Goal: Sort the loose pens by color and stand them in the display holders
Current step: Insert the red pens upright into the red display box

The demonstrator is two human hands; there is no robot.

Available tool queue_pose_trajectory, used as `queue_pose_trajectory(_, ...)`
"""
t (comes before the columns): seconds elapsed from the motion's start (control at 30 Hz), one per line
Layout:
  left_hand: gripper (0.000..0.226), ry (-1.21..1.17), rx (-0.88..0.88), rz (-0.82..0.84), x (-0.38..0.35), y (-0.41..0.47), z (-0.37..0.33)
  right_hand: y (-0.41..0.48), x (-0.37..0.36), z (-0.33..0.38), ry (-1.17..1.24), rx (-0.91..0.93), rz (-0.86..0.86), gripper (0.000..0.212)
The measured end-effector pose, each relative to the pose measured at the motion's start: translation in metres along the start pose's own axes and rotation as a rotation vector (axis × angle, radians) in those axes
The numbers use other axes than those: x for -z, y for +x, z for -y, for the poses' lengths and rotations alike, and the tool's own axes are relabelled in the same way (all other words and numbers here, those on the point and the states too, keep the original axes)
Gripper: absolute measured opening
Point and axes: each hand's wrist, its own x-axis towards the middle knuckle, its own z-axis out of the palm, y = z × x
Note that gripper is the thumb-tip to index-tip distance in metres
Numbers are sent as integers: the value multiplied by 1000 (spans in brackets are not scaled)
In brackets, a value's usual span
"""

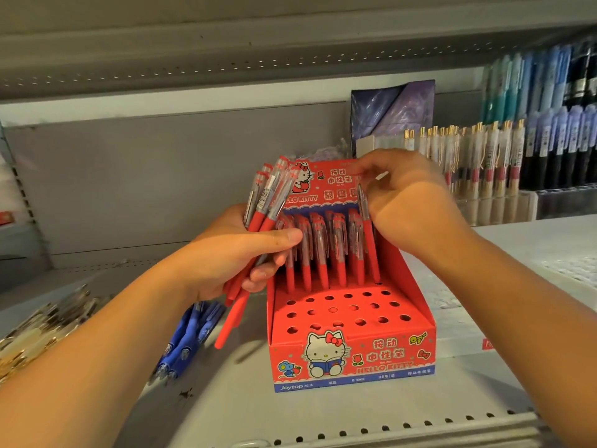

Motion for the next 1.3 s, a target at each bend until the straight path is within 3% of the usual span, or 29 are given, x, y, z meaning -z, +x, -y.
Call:
queue_pose_trajectory(0.17, 26, -5, 15, -24, 0, 1, 0, 1, 0, -3, -29, -16, 25, 30)
queue_pose_trajectory(0.3, 24, -4, 9, -19, 0, 1, 0, 11, -5, -5, -44, -202, 109, 35)
queue_pose_trajectory(0.4, 27, 7, 14, -11, 0, 1, 0, 13, -2, -3, -182, -241, 190, 31)
queue_pose_trajectory(0.8, 25, -8, -1, -17, 1, 2, 1, 10, 9, 7, -507, -273, 390, 20)
queue_pose_trajectory(1.0, 30, 20, 15, -81, -4, 0, -2, 6, 7, 7, -577, -178, 337, 19)
queue_pose_trajectory(1.07, 24, 9, -10, -86, -6, -1, -4, 1, 5, 8, -527, -44, 241, 19)
queue_pose_trajectory(1.13, 24, -2, -40, -87, -8, -2, -7, -4, 1, 13, -292, 61, 178, 17)
queue_pose_trajectory(1.23, 22, -30, -68, -107, -9, -1, -7, -13, -8, 24, 150, 99, 313, 18)
queue_pose_trajectory(1.3, 17, -55, -76, -111, -10, -1, -6, -19, -14, 27, 290, 135, 414, 20)
